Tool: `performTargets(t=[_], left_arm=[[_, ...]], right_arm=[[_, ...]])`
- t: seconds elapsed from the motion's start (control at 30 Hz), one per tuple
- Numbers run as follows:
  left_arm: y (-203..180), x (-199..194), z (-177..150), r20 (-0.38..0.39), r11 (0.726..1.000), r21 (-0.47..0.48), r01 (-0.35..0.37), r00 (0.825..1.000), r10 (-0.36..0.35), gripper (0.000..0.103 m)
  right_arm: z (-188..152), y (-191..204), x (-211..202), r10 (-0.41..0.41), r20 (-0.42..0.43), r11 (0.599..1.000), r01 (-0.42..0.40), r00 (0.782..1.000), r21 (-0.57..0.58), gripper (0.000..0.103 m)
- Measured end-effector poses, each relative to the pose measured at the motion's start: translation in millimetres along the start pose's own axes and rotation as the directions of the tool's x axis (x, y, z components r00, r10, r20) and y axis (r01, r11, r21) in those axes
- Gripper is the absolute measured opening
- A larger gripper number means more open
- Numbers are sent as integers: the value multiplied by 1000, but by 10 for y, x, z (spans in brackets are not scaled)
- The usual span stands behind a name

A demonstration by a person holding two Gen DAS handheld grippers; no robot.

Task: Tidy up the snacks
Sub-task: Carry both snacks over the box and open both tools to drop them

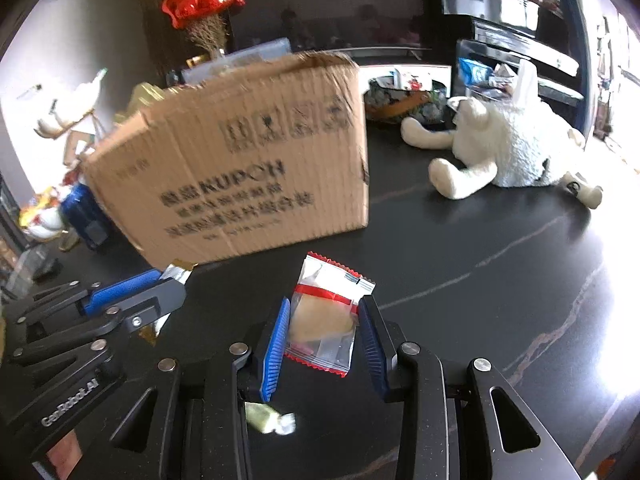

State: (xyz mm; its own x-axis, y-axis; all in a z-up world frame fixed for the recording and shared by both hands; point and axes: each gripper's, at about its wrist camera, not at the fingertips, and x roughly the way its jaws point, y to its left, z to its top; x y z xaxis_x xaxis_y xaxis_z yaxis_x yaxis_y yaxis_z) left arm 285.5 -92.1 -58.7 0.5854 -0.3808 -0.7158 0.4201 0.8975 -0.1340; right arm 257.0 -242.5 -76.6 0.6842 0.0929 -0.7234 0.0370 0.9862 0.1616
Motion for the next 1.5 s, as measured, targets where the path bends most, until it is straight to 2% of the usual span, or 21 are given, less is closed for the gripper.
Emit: performTargets(t=[0.23, 0.43, 0.73, 1.07, 1.4, 1.5], left_arm=[[-18, -324, 187, 59, 1000, -7, -28, 998, 29, 19], [-2, -549, 431, 114, 999, -15, -44, 993, 45, 19], [27, -745, 739, 179, 996, 1, -88, 980, 86, 19], [197, -717, 1056, 186, 995, -11, -95, 978, 95, 19], [391, -414, 1322, 157, 994, -39, -105, 981, 110, 20], [416, -387, 1366, 173, 989, -54, -137, 974, 144, 36]], right_arm=[[230, 138, -271, 60, 68, 998, -58, 996, -34, 37], [508, 231, -468, 86, 139, 995, -78, 987, -60, 37], [889, 390, -612, 129, 200, 987, -107, 971, -120, 37], [1268, 514, -520, 158, 203, 978, -124, 966, -170, 37], [1596, 499, -222, 164, 187, 976, -131, 969, -174, 38], [1642, 472, -112, 147, 171, 979, -118, 974, -166, 40]])
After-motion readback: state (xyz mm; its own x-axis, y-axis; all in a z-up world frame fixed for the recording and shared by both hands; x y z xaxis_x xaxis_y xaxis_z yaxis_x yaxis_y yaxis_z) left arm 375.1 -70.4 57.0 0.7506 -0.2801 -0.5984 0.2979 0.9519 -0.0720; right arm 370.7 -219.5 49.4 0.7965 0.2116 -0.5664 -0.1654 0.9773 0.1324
